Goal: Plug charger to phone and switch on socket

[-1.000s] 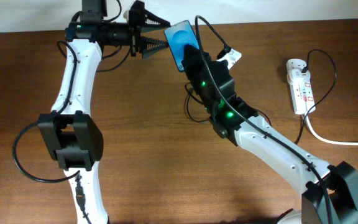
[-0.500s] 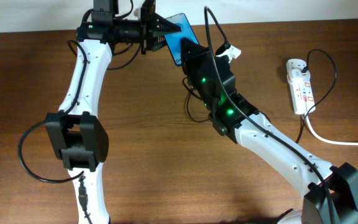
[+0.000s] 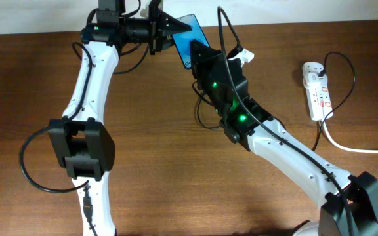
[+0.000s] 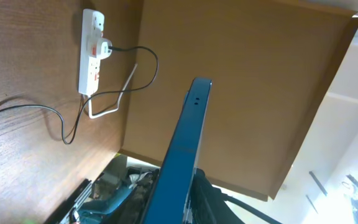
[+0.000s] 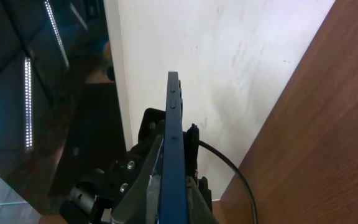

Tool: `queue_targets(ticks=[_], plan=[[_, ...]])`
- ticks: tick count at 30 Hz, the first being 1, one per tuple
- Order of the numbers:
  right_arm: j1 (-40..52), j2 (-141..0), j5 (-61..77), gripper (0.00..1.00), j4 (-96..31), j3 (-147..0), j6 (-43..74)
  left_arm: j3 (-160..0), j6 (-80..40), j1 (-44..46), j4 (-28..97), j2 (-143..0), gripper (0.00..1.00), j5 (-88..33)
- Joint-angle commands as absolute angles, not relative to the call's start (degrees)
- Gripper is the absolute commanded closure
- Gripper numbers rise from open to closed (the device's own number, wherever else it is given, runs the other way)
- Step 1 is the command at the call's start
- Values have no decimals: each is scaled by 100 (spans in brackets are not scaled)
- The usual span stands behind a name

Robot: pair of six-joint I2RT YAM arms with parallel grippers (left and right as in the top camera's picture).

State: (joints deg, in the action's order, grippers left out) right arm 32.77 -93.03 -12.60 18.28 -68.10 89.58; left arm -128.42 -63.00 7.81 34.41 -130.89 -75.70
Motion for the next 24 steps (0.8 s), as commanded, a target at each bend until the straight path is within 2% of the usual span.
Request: queue_targets(ticks=[1,6,12,20,23,24], plan=[[3336,-9244,-1072,96,1892,-7011,8903,-12949,-6383,930,3389,-13061,79,-7413],[3336,-9321,-1070,96,1890,-7008,8903,-12949,-6381,1085,3387,-13061,79,-7413],[3336,-9371,-1070,96,1894,-7008,8903,-12949,-6379,1105,3387,-13061,71,-7411],[3336,-9371,-1070,96,1894,-7008,8903,-12949,-6379,1105,3387,-13061,86,-7406],[3336,-9371,-1066,96,1894,-7008,8903,-12949,-6381,1105,3389,-13061,100,-7369],[3336,-9371,-1061,96,1894,-7008,8903,-12949,-6381,1105,3389,-13061,100,-7358]])
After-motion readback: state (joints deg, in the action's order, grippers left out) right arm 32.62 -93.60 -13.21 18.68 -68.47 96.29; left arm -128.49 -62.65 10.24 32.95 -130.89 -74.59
